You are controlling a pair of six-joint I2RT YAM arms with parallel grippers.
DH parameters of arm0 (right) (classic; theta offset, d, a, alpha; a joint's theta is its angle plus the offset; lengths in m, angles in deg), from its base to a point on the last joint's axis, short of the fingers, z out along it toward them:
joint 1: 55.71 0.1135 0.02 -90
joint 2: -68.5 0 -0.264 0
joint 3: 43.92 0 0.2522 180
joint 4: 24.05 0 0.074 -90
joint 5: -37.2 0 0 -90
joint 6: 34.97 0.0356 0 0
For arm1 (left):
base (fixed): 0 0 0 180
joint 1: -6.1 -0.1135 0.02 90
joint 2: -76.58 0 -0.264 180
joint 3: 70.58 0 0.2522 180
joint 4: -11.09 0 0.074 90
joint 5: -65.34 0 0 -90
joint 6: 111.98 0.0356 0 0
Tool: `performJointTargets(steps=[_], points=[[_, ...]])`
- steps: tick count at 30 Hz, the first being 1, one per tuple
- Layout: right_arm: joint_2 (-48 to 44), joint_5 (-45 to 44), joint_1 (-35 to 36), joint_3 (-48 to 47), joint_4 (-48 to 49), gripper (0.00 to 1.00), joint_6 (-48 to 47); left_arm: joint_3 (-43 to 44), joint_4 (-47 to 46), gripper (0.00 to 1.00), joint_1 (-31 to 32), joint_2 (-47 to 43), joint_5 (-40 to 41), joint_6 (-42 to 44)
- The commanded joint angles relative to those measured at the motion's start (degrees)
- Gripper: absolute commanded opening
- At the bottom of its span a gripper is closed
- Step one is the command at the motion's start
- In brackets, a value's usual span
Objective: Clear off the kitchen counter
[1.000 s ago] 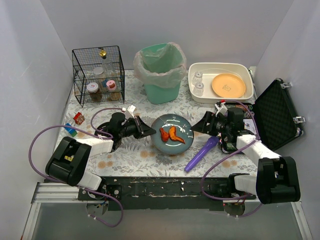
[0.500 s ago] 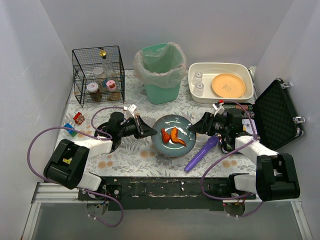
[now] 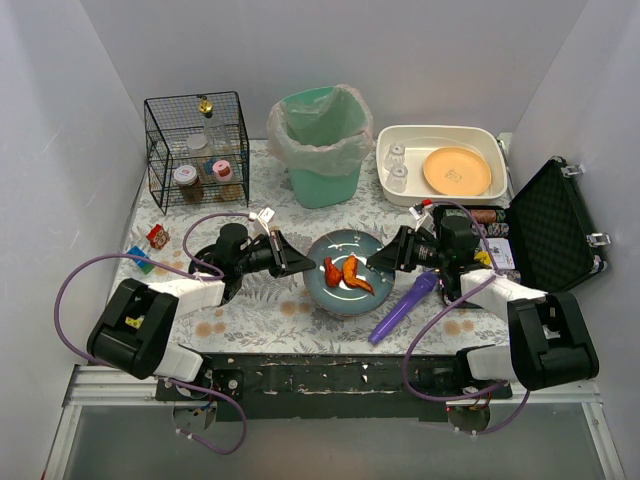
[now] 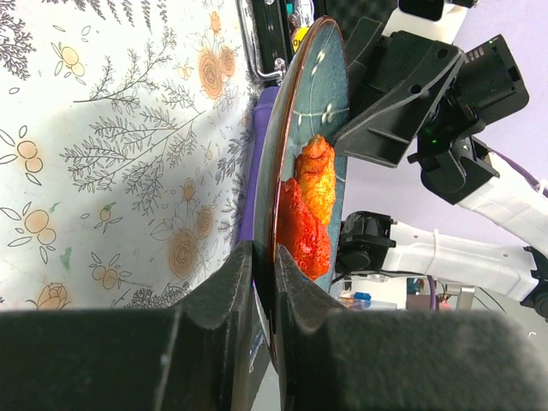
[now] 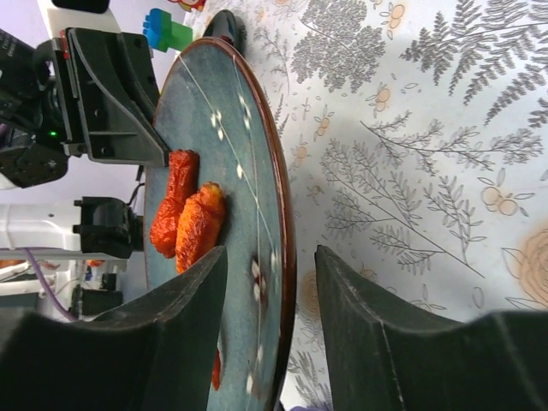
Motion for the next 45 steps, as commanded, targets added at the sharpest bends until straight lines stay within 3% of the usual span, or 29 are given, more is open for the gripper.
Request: performJointTargets(steps=[1,11,16,23,26,28,35,37,40,42,45], points=[[0.85,1.66,1.24,0.09,6.43,0.51,3.24,3.67,-7.61,0.00,-0.35,-4.39,-4.74,-3.42],[3.04,2.37,2.47,-0.53,6.69,0.45,3.77,3.23,-8.67,0.00,-0.35,-5.36,-4.83,-4.21],[4.10,3.16,2.74,-0.53,7.92,0.31,4.82,3.50,-8.32,0.00,-0.35,-5.27,-4.83,-3.77],[4.45,3.69,2.65,-1.14,8.10,0.01,5.79,3.23,-6.12,0.00,-0.35,-5.19,-3.78,-1.84],[4.80,3.95,2.65,-1.41,8.45,0.01,7.10,3.23,-4.02,0.12,-0.44,-5.62,-2.99,-0.61],[4.98,4.56,2.65,-1.32,9.41,0.01,8.94,3.84,-1.65,0.31,-0.61,-6.15,-2.29,1.05],[4.89,6.76,2.65,-1.75,14.25,0.01,16.77,7.36,10.21,0.78,-2.80,-7.47,0.26,6.68],[4.19,7.12,2.56,-3.24,12.86,0.01,17.30,8.50,13.64,0.87,-3.86,-7.65,0.79,8.18],[1.73,4.05,2.56,-7.37,1.91,0.01,13.98,11.04,19.70,0.97,-5.88,-8.70,1.93,11.07],[-0.11,0.63,2.39,-10.62,-5.40,0.01,12.12,13.24,24.70,0.98,-6.85,-9.84,3.60,13.79],[-2.84,-3.16,2.21,-13.62,-9.03,0.01,13.95,17.45,32.97,0.98,-7.47,-11.07,8.07,18.98]])
